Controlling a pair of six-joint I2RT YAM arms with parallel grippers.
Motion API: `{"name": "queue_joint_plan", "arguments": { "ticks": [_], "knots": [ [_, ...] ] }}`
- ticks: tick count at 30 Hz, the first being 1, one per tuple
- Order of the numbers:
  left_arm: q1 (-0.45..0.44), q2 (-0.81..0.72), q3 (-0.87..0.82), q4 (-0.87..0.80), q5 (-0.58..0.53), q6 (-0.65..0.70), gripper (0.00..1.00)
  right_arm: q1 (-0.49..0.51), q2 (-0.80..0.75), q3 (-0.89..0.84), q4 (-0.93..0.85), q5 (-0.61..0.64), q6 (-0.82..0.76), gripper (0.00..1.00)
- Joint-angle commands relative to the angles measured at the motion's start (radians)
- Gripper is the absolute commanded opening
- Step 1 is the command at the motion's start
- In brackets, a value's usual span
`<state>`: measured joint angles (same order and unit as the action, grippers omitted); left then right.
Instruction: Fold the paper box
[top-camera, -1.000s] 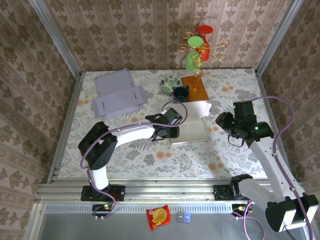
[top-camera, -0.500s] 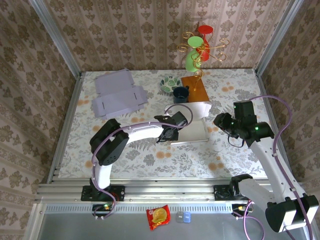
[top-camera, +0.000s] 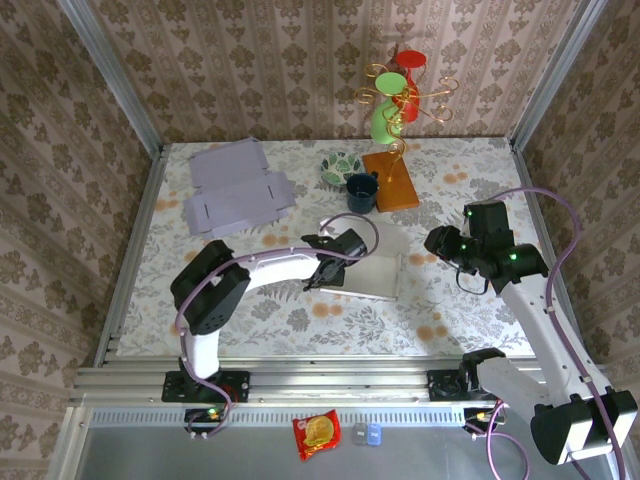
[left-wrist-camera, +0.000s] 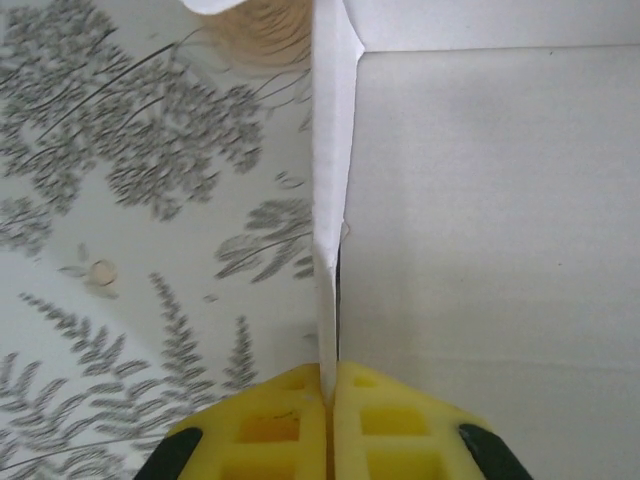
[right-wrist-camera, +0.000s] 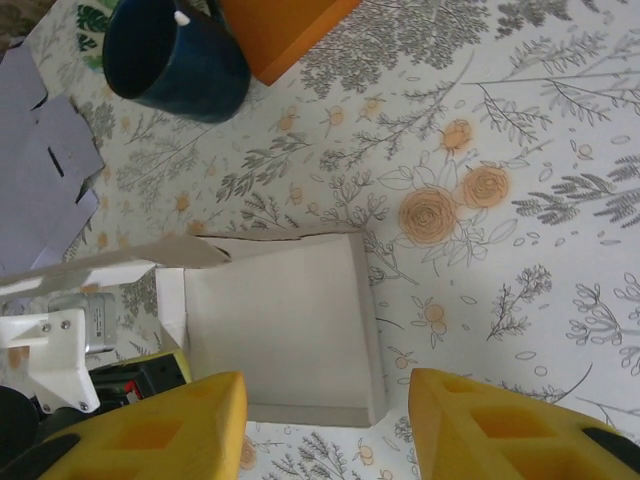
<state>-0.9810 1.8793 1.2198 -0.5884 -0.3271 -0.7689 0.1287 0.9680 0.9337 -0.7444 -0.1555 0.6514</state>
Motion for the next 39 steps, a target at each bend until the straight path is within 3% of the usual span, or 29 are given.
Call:
{"name": "queue_joint_plan", "arguments": {
  "ticks": [1, 19, 22, 27, 32, 39],
  "knots": [
    [0.027, -0.071, -0.059, -0.021, -0.029, 0.041, 0.08, -0.003, 0.005, -0.015, 0.041, -0.052, -0.112, 0.47],
    [0.134, -0.189, -0.212, -0.011, -0.002, -0.009, 0.09, 0.108, 0.139, -0.001, 0.169, -0.15, -0.457, 0.5],
    [0.143, -0.201, -0.216, -0.01, 0.005, 0.0, 0.19, 0.129, 0.161, -0.003, 0.216, -0.148, -0.512, 0.5],
    [0.149, -0.261, -0.208, -0.029, 0.017, 0.03, 0.44, 0.153, 0.238, 0.033, 0.247, -0.146, -0.624, 0.52],
    [0.19, -0.37, -0.192, -0.038, 0.126, 0.181, 0.54, 0.162, 0.333, 0.109, 0.228, -0.184, -0.696, 0.54],
    [0.375, -0.476, -0.13, -0.094, 0.416, 0.607, 0.57, 0.183, 0.484, 0.235, 0.155, -0.176, -0.744, 0.57]
  ]
}}
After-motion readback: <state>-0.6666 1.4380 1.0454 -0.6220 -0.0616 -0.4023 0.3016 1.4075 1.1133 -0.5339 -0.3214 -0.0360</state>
